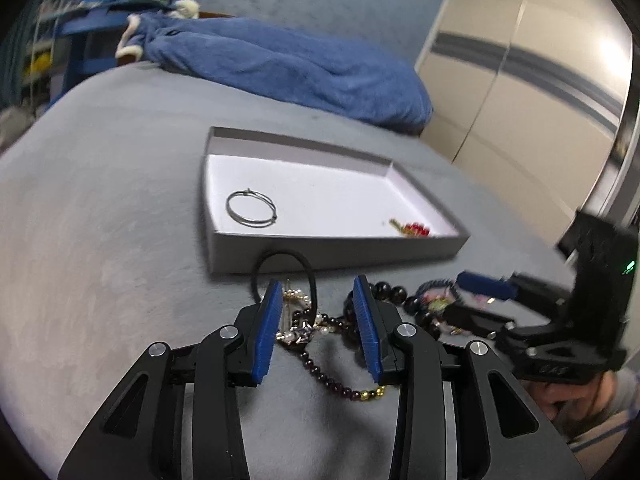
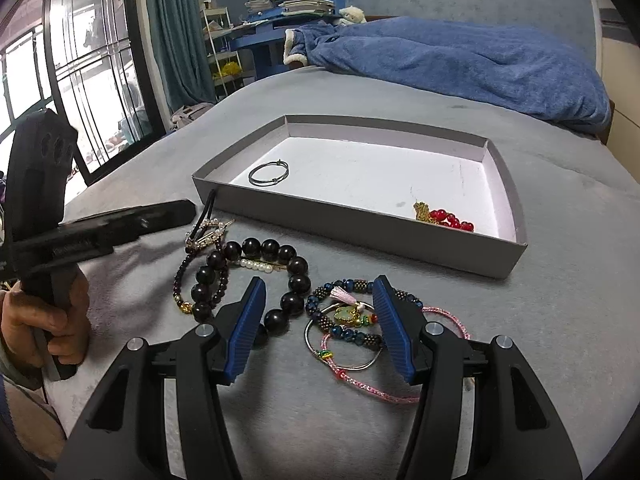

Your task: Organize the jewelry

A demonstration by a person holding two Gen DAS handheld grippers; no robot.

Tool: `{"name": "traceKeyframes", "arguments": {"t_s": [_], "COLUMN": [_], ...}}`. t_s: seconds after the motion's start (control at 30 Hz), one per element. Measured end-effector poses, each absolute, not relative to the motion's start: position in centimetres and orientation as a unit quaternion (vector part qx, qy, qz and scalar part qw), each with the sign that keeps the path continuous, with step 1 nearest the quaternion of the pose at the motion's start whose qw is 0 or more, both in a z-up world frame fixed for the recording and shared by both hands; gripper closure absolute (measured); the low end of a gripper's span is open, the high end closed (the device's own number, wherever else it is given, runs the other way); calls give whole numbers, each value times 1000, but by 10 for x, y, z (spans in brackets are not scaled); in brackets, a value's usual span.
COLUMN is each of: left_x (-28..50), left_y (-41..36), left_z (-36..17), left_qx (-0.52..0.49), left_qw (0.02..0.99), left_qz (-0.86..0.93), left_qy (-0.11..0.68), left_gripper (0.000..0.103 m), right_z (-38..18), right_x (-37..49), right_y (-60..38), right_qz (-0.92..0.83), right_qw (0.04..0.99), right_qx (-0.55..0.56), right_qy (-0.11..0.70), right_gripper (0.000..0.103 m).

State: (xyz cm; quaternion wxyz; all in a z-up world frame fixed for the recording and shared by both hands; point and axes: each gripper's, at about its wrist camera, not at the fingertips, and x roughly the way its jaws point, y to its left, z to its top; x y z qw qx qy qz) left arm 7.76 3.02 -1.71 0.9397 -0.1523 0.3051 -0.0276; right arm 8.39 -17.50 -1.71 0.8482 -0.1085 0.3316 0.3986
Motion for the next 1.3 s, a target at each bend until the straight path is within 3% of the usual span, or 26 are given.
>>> {"name": "traceKeyframes", "arguments": {"t_s": [0.07, 0.13, 0.2, 0.53, 1.07, 1.3], "left_x": [83, 84, 80, 31, 20, 20], "left_y": [27, 28, 31, 66, 80, 81], "left_z": [-20, -22, -21, -5, -9, -10], "left_qx": [-139, -141, -145, -246, -284, -284], "left_qw": [938, 937, 939, 950, 939, 939], "left_qz": [-20, -18, -17, -35, -33, -33], "left_qy": [316, 320, 311, 191, 190, 194], "left_gripper": [73, 91, 99, 99, 99, 99], "right_z": [-17, -18, -19, -17, -21, -29], "right_x": [82, 80, 80, 76, 104, 112], "right_y": [-174, -173, -172, -173, -239, -239], "right_qz": [399, 400, 401, 408, 317, 295], "right_qw": [848, 847, 847, 846, 877, 877], "right_qx": [-109, -112, -113, -110, -48, -44], "right_qy": [331, 331, 330, 326, 358, 377], "right_gripper": [47, 47, 47, 47, 52, 67]}}
